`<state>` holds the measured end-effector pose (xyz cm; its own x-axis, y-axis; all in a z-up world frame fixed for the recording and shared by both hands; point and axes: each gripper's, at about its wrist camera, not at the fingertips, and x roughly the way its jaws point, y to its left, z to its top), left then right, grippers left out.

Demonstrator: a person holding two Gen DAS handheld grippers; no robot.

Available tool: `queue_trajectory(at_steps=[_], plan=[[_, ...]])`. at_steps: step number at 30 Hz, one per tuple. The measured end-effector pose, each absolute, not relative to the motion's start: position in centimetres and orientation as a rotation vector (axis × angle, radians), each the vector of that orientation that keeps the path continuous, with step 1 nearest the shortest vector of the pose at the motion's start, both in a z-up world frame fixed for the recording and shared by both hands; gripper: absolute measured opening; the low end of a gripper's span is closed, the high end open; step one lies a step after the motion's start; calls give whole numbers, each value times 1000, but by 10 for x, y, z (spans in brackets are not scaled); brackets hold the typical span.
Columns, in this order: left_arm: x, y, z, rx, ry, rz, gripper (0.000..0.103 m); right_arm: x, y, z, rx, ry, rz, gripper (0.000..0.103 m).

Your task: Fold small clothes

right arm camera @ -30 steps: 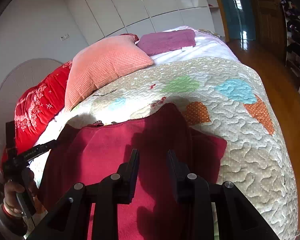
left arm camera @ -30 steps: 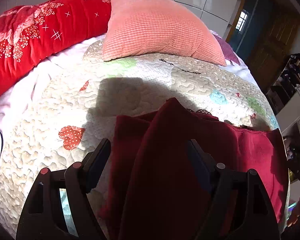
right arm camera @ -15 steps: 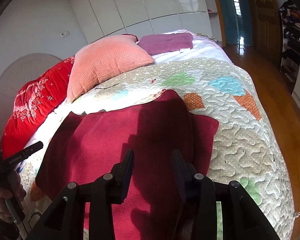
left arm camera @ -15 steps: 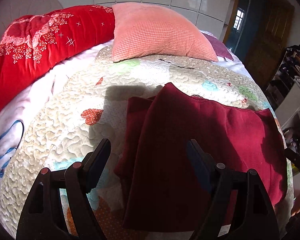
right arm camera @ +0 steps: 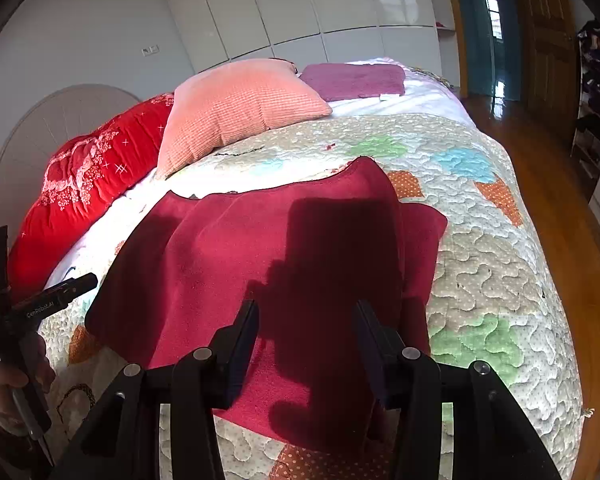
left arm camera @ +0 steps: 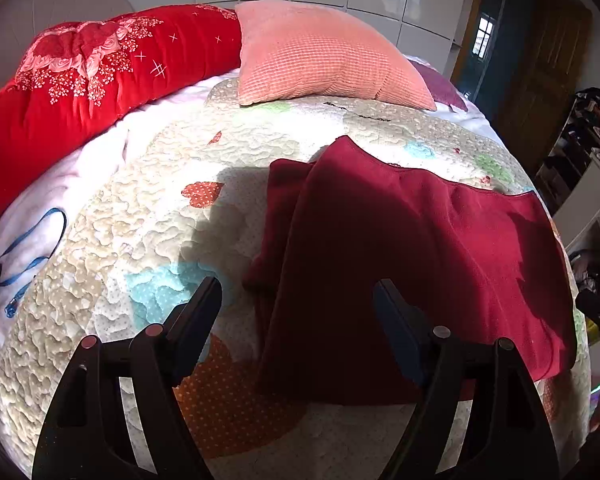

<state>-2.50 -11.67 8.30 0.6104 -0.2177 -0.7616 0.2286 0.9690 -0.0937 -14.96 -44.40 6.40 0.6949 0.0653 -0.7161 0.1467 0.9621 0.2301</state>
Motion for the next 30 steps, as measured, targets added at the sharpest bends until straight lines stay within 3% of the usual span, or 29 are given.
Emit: queue_trajectory(at_steps=[15, 30], plan=[[-4, -105, 38, -54, 945, -258, 79, -129, -463, 29, 232, 900, -192, 47], [-1, -98, 30, -107, 940, -306, 79, -120, -430, 65, 139, 851, -202, 47]])
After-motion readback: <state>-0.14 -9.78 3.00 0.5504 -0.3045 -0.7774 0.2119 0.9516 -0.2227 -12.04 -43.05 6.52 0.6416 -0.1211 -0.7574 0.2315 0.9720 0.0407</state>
